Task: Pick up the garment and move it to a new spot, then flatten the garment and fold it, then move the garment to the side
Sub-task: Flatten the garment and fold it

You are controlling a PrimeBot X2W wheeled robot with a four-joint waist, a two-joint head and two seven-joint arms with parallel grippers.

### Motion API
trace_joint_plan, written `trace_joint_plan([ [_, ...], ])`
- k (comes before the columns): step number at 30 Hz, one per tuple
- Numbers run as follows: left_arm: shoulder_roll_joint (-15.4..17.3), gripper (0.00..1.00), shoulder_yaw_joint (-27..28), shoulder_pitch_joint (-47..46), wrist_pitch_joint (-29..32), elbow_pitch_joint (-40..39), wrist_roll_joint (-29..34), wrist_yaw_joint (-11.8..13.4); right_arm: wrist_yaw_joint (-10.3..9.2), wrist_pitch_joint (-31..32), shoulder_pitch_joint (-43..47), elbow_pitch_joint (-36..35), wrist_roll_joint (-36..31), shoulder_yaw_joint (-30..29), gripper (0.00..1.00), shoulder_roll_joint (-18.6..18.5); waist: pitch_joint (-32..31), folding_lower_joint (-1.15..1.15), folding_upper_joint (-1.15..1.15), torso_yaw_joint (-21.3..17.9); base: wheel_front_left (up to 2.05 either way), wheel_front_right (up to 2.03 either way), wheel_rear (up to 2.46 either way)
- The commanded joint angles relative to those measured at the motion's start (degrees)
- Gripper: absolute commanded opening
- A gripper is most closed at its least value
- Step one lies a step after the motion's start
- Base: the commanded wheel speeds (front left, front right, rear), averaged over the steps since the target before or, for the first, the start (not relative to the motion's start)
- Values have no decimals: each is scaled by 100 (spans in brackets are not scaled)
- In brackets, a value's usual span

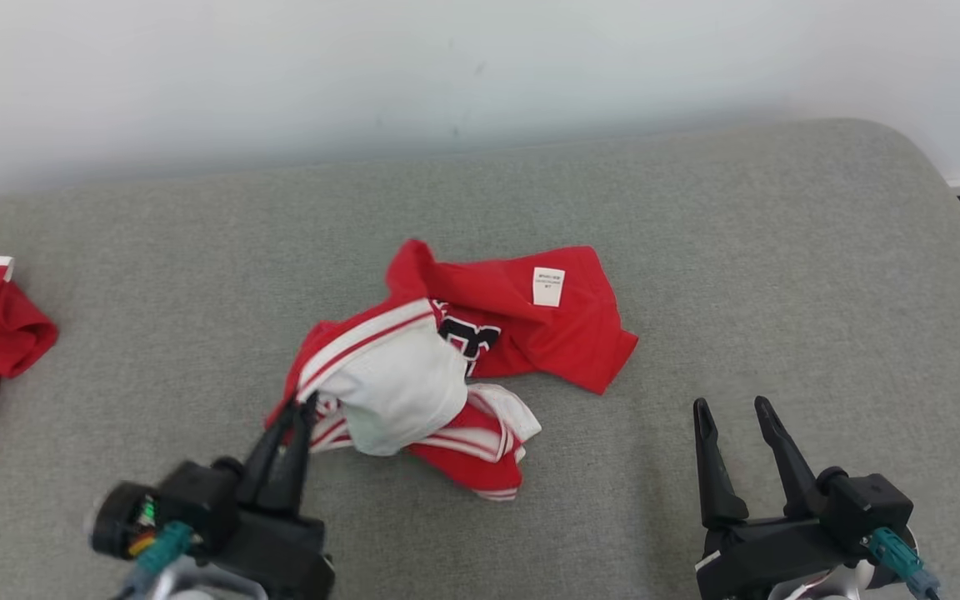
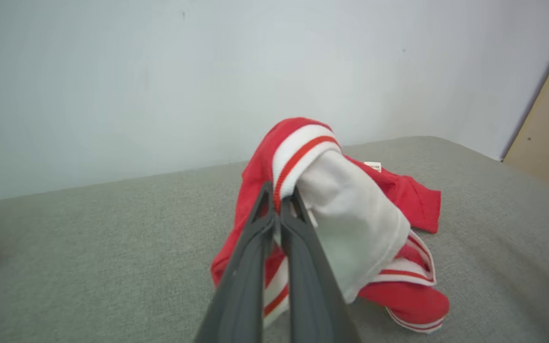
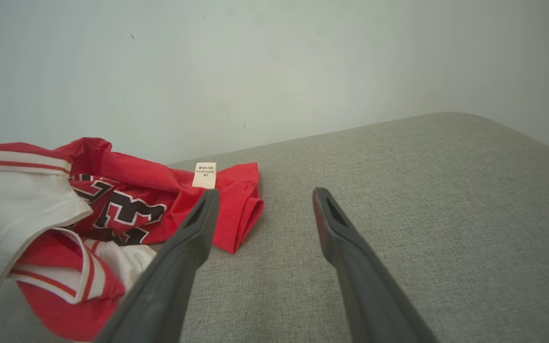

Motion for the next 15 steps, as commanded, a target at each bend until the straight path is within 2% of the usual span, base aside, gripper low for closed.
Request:
trace_joint_plan([
  [1,160,0,44,-51,114,-223,65,43,4,-4,34,-15,32,15,100,-9,-30,0,0,50,0,0,0],
  [7,523,0,233,-67,693,-1164,-9,101,4,-14,26,13,82,43,100,-8,-56,0,0,146,0,0,0],
  [15,877,0,386,-440,1015,-1081,-72,-72,4,-33,-104,72,125,161,100,-10,37,0,0,-25,0,0,0],
])
